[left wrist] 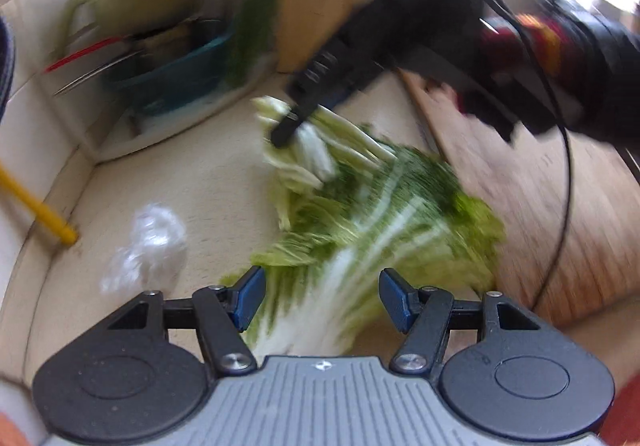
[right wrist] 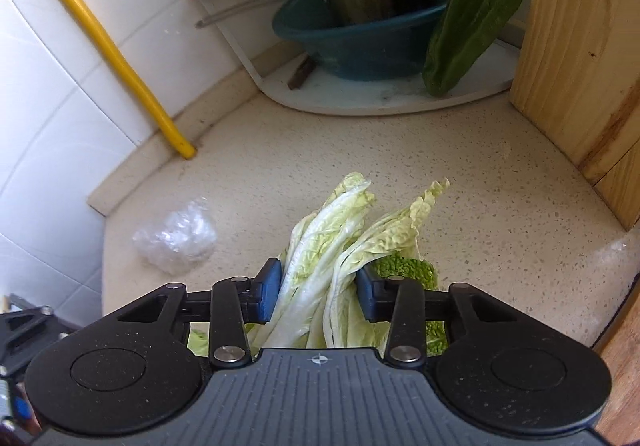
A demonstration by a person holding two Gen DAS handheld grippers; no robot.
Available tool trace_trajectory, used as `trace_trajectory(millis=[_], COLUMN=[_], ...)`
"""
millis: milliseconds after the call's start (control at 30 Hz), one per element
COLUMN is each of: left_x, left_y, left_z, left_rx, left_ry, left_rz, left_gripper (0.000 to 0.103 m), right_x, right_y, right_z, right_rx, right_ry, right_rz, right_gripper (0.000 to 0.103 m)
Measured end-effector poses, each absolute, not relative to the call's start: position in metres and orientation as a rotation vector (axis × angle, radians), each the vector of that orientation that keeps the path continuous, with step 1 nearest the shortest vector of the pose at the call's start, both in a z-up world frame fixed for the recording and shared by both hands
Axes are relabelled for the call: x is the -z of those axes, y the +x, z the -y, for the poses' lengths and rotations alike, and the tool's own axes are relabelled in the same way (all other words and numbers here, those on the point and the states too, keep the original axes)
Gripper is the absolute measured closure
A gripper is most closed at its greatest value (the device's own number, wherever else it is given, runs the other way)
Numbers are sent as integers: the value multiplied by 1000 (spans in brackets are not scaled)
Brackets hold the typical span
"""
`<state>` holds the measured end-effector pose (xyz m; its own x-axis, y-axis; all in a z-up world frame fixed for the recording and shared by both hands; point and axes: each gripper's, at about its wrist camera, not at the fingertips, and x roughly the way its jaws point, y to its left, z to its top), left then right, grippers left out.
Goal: Collect trash
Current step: 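Grasp a bunch of pale cabbage leaves with the right gripper, then grasp the remaining green cabbage leaves with the left gripper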
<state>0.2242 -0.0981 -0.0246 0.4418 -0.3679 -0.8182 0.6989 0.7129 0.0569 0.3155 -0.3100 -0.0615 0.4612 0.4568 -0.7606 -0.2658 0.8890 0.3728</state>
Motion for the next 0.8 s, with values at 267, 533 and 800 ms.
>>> trace_trajectory(millis=[267, 533, 800], left_x=[44, 60, 66], left_y=[228, 218, 235], left_z=[109, 121, 140], left_rx=[783, 845, 744], left_ry=[777, 854, 923], left_rz=[-945, -930, -770], left_gripper=[45, 49, 45], right_x=[68, 72, 76], right_y=[306, 309, 307], right_z=[330, 340, 341], right_rx=[-455, -452, -442], right_ry=[284, 350, 366], right_rz=[-994, -995, -982], right_gripper=[55, 54, 54])
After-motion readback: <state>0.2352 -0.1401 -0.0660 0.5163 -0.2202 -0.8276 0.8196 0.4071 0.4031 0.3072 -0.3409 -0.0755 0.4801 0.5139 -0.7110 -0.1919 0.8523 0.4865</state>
